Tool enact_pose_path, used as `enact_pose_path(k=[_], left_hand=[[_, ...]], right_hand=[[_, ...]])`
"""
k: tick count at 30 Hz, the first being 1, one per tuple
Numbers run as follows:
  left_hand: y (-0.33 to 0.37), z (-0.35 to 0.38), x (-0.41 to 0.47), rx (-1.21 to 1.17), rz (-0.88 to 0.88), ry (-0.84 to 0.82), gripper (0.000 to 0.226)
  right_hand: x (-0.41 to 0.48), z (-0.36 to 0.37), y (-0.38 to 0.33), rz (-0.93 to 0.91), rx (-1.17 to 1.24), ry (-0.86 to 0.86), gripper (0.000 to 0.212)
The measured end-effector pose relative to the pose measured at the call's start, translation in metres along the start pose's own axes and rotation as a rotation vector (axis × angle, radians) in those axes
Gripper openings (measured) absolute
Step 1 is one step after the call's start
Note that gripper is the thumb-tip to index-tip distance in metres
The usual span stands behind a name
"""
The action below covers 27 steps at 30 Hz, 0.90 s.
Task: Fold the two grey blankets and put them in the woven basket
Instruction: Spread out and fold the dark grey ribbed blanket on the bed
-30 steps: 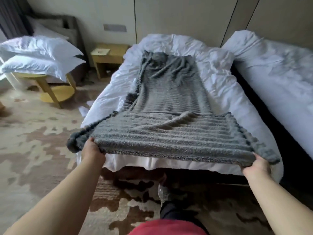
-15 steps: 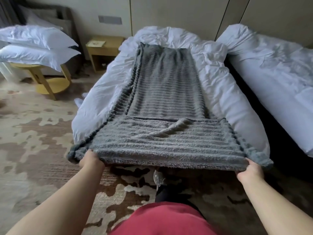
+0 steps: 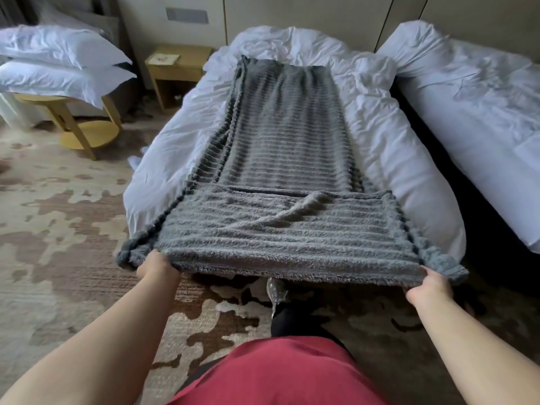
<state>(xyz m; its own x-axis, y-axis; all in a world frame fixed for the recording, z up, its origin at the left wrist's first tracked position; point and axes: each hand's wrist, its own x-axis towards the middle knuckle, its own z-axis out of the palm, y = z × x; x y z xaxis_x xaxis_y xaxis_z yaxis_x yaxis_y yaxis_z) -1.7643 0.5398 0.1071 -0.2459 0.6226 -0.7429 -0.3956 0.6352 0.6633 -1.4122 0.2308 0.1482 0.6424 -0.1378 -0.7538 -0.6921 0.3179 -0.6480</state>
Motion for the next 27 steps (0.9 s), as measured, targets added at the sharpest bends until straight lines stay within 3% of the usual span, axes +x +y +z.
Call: enact_pose_path(k=[2,5,10,16,23,27], left_hand=[[-0.006,-0.010,0.002,-0.002,-0.022,0.026,0.044],[-0.015,-0.031,-0.004,0.064,0.035,-0.093,0.044],[-0.023,-0.065,-0.005,-0.003,-0.047,0.164,0.042],[-0.016,-0.077,-0.023,-0.088,-0.128,0.133,0.034],[0.008,-0.017,-0.022,-0.003,-0.103,0.122,0.032],[0.036,0.045,-0.021,-0.080,-0.061,-0.042,0.035]], right_hand=[[0.001,-0.013,0.004,-0.014,-0.035,0.004,0.019],[0.003,-0.035,0.015,0.008,-0.031,0.005,0.015],[0.007,-0.071,0.037,0.050,-0.074,0.052,0.014],[0.009,-0.088,0.054,0.122,-0.084,0.029,0.017],[0.014,-0.029,0.026,0.039,-0.100,0.007,0.020],[0.011,0.043,-0.009,-0.024,-0.063,-0.011,0.011]])
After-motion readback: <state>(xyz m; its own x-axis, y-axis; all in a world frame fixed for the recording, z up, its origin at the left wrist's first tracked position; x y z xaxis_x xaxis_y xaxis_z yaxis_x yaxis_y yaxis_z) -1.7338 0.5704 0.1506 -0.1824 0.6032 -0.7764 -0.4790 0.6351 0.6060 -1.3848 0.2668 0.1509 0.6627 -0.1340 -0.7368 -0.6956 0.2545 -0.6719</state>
